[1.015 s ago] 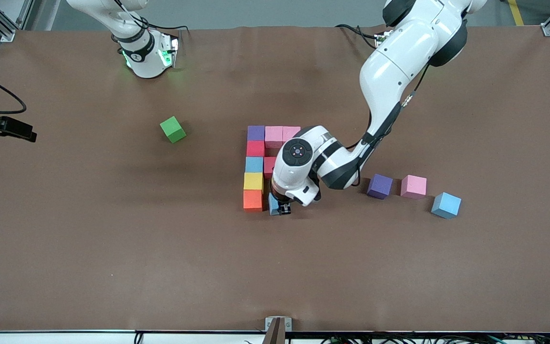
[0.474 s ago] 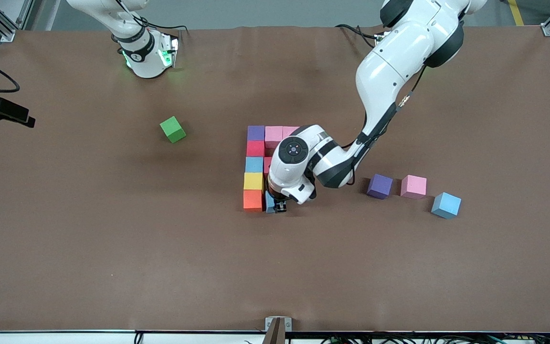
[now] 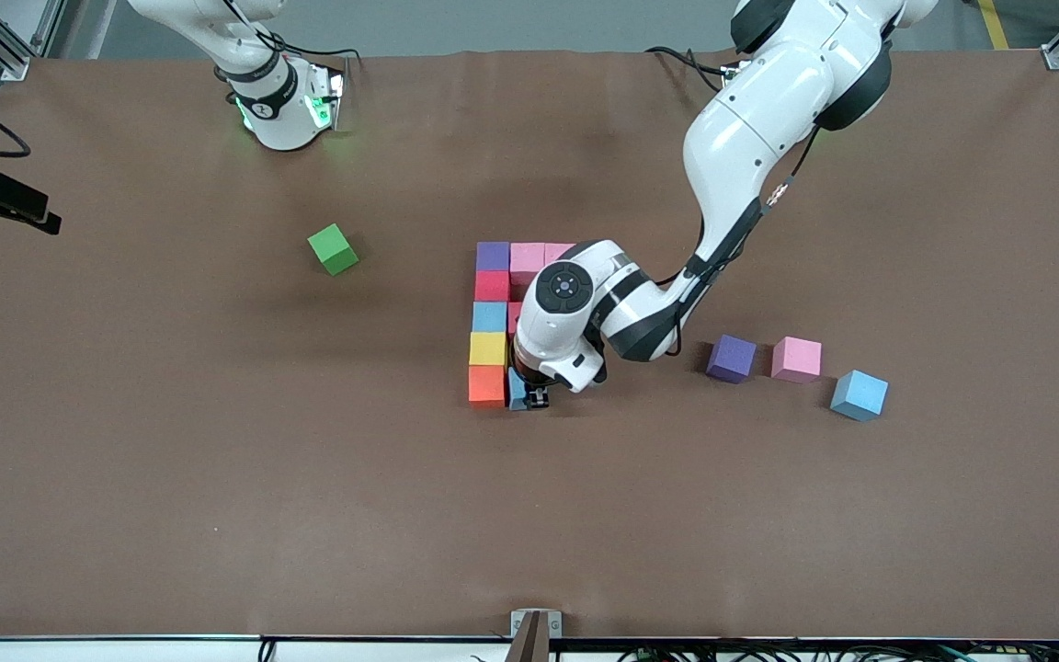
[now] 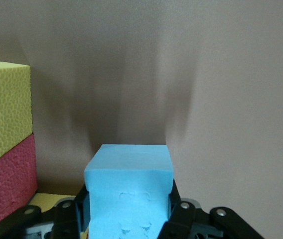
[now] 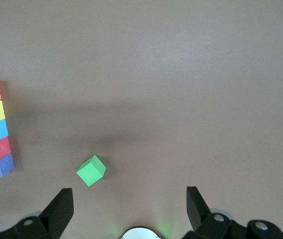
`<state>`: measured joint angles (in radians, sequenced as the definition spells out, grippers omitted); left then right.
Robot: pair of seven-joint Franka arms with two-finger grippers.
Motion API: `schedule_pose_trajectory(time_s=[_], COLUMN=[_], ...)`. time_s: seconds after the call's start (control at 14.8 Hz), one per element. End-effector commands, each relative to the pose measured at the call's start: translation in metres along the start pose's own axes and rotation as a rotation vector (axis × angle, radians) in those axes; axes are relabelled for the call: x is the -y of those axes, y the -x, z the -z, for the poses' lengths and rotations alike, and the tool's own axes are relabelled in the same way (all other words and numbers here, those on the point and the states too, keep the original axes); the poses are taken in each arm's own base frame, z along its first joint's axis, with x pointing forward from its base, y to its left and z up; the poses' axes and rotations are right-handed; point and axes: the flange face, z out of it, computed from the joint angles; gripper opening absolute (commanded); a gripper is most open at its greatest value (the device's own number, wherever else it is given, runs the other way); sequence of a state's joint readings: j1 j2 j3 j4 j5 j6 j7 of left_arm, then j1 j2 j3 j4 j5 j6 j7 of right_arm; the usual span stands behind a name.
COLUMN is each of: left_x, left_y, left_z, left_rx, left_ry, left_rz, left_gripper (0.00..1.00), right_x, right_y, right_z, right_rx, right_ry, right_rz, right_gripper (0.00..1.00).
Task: Arrange 11 blocks into digit 3
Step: 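Lower the blue block beside the orange block with the left gripper, then open the left gripper and move it to the other light-blue block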
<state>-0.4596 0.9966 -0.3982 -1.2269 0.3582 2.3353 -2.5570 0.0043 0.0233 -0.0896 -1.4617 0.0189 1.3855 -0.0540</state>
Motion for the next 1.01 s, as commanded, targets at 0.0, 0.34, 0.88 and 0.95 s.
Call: schedule_pose_trajectory(time_s=[0.0,0.34,0.88,0.95], left_x=[0.001,0.003,-0.010,-0.011], left_y=[0.005,0.009,0.005,0.004], left_z=[-0.011,-0.010,0.010,0.016], left_rx=[0.024,0.040,0.036,0.035], left_ry=[0.009,0.018,0.047,0.053], left_rz=[0.006,0.001,-0.003,-0.008], left_gripper=[0.51,0.52,1.00,1.00], right_x=[-0.003,-0.005,-0.005,-0.005], right_y=[0.014,0.027,0.042,0.040], right_z=[0.010,0.018,0.021,0.019], right_rx=[-0.015,0.001,0.027,0.018], right_ry=[0.001,0.031,0.025,0.026], right_rz=[0.025,0.014,0.024,0.025], right_gripper=[1.00,1.00,1.00,1.00])
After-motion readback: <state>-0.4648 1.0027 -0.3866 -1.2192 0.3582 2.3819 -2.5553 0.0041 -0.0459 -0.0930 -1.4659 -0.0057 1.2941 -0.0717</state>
